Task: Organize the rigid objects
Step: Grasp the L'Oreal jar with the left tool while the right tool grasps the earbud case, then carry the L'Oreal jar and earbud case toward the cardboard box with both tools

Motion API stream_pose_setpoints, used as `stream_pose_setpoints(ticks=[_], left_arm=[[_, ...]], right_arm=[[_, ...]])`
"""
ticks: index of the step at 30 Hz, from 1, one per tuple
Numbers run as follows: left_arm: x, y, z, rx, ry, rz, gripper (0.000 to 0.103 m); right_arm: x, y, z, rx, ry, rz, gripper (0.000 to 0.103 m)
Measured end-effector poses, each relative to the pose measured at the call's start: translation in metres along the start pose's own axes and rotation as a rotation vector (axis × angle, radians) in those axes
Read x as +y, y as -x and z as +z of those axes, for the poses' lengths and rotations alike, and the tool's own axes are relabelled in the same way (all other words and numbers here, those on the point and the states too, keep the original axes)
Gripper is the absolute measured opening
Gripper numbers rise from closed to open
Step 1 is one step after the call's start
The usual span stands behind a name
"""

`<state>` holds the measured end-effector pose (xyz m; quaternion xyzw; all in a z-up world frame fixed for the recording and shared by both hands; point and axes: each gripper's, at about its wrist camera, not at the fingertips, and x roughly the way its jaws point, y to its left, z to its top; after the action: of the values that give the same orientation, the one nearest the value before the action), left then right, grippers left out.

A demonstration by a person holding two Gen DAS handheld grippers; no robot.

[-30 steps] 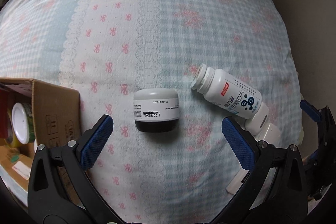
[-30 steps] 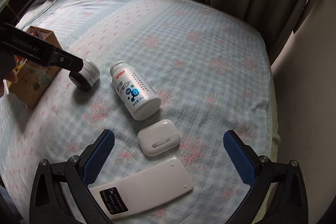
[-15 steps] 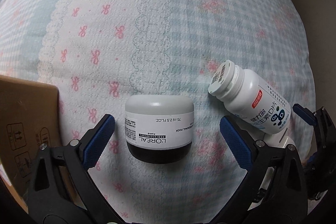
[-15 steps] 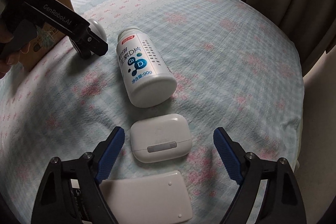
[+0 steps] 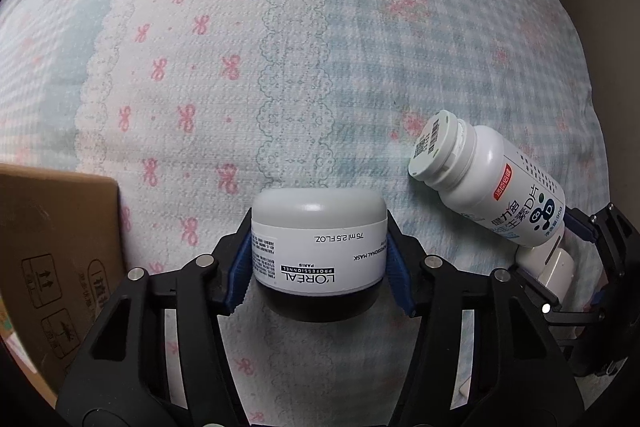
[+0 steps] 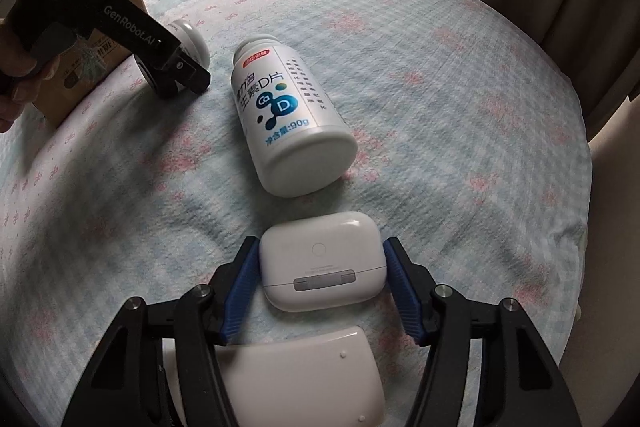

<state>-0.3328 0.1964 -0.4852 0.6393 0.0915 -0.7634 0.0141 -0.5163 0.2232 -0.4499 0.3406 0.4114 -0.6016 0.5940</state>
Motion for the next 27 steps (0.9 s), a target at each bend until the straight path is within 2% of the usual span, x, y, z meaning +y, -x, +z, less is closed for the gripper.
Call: stream_pose_setpoints(ticks=[13,18,27], left_arm=[[0.002,0.035,-0.007,-0.031,-0.016,-0.070,0.053],[0.004,0.064,-0.011,-0.057,-0.009,-0.094,0.053],[0.041,0.136,-0.011,-0.124,-0.010,-0.149,0.053]], right_arm=[[0.004,0.026,0.007,-0.019,-0.085,-0.016,0.057],[0.001,0.050,0.018,-0.040,-0.137,-0.026,0.057],[0.015,0.110,0.061,-0.072,-0.225,-0.072,0.057]])
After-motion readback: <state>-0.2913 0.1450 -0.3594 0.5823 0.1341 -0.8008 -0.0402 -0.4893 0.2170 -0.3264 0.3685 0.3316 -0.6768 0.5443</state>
